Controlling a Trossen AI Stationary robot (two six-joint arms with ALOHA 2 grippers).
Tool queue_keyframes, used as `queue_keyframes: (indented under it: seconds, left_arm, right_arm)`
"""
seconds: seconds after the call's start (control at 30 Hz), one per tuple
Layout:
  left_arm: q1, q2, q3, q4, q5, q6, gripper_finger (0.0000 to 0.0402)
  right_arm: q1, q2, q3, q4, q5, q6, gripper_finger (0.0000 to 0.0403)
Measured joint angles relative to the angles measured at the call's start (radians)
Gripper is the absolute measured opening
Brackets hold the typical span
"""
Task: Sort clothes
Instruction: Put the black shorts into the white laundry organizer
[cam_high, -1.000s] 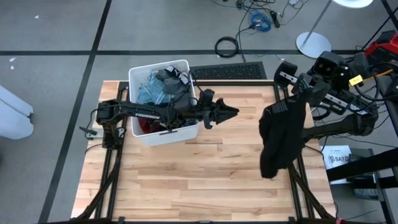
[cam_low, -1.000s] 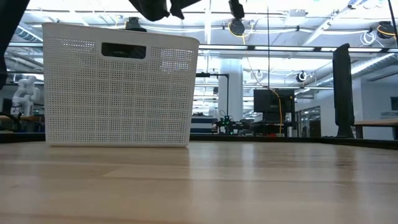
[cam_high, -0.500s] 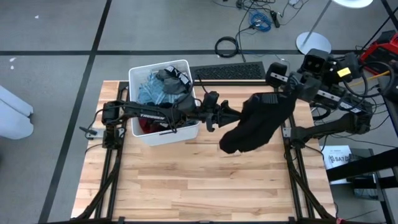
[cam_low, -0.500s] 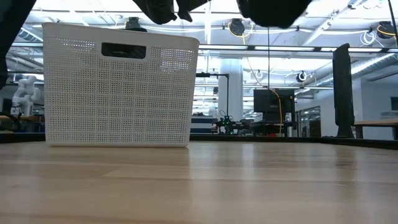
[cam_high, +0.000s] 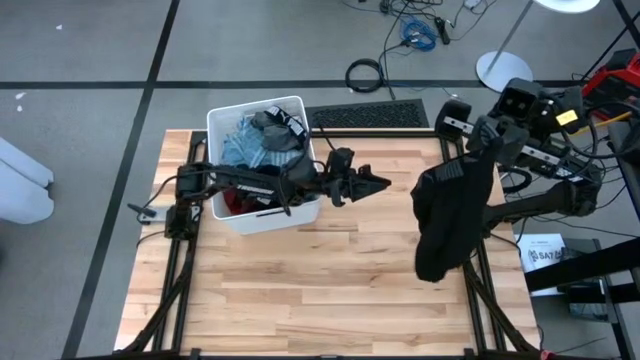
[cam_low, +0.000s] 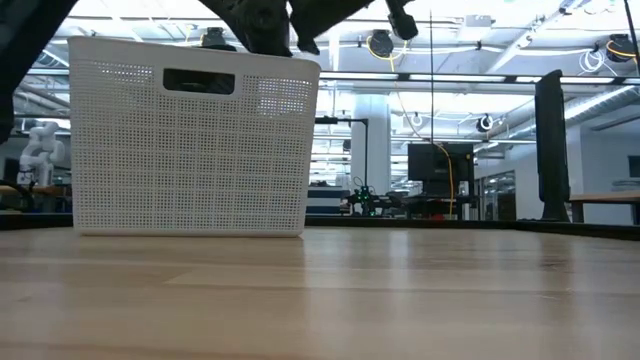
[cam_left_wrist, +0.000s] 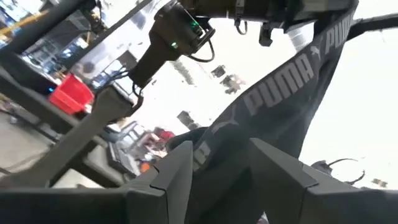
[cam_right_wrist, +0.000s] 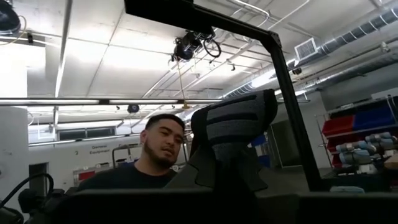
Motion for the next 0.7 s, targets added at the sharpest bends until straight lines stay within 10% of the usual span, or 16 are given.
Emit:
queue_keyframes:
  seconds: [0.7]
  left_arm:
    - [0.020, 0.077, 0.071, 0.057, 0.020, 0.011, 0.0166]
  right_arm:
    - [0.000, 0.061, 0.000, 0.081, 0.000, 0.055, 0.0004]
